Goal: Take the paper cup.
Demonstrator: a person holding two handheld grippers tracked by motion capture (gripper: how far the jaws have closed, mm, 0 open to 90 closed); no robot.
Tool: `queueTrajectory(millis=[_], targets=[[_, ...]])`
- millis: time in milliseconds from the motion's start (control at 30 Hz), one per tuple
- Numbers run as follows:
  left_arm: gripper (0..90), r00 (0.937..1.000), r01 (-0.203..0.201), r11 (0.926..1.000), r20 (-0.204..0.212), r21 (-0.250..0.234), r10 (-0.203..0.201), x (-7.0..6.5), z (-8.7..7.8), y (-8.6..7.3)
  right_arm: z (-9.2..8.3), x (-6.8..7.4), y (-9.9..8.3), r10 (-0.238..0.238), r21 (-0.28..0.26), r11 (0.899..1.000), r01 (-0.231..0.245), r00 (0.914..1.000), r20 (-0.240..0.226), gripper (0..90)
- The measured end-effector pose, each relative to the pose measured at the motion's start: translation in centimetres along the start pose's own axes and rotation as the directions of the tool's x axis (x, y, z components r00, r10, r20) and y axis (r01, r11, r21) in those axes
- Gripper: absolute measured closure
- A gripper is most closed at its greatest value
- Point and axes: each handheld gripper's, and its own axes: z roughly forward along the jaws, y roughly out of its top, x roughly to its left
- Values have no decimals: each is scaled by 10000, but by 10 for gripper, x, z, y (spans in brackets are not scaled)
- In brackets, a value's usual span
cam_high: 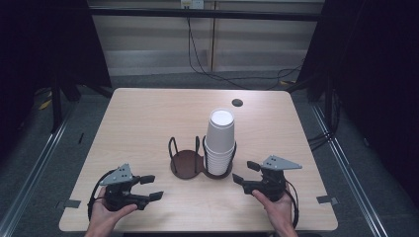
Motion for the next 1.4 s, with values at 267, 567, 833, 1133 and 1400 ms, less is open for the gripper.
queueTrajectory(millis=[267,567,833,1133,1400], targets=[[328,9998,-175,9994,-6,286,176,-2,7,-1,0,-1,1,94,129,9999,-90,9996,-275,245],[245,10000,85,9994,-18,335,-85,0,6,-1,-7,1,10,11,-10,10000,-11,9992,-405,245],[232,10000,38,9993,66,370,-41,-5,4,-2,-8,4,17,-1,18,10000,3,9957,-926,245],[219,9999,-13,9991,140,420,7,-4,5,-2,-9,7,30,-149,215,9996,176,9926,-1206,254],[219,9999,54,9991,114,424,-59,-3,5,-2,-16,10,50,-360,58,9993,371,9914,-1254,254]])
